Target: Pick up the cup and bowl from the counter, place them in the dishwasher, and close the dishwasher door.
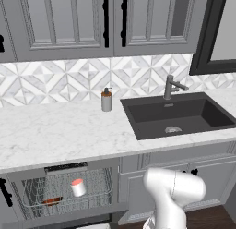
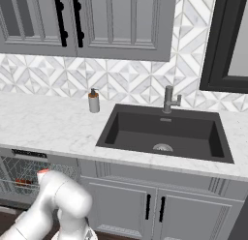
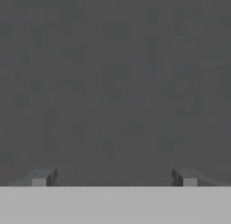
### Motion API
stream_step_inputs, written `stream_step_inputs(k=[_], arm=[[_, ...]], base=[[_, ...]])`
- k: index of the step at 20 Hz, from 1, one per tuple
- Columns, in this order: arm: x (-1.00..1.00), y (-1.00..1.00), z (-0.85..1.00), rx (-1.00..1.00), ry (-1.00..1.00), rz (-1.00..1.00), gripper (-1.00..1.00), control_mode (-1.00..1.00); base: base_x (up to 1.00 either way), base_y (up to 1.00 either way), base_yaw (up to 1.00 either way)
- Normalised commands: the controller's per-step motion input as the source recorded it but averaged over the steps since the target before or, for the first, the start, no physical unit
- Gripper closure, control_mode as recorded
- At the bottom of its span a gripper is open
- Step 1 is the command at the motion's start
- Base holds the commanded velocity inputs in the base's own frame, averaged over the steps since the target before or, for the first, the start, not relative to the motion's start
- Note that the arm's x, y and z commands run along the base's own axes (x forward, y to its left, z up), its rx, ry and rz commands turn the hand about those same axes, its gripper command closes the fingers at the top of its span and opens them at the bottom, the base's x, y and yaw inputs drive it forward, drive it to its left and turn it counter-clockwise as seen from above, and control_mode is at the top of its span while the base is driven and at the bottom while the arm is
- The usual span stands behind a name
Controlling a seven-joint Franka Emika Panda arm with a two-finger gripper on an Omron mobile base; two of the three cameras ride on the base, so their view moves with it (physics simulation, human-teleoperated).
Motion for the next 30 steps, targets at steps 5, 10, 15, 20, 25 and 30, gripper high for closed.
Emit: stream_step_inputs(k=[5,10,15,20,25,30], arm=[[1.0,-0.38,0.24,0.02,-0.27,-0.03,-1.0,-1.0],[1.0,-0.31,0.35,0.08,-0.19,-0.01,-1.0,-1.0],[1.0,-0.08,0.33,0.14,-0.12,-0.03,-1.0,-1.0],[1.0,0.0,0.15,0.15,-0.1,-0.05,-1.0,-1.0],[1.0,0.0,0.12,0.16,-0.1,-0.06,-1.0,-1.0],[1.0,-0.07,0.02,0.21,-0.08,-0.06,-1.0,-1.0]], base=[[0.0,0.0,0.0],[0.0,0.0,0.0],[0.0,0.0,0.0],[0.0,0.0,0.0],[0.0,0.0,0.0],[0.0,0.0,0.0]])
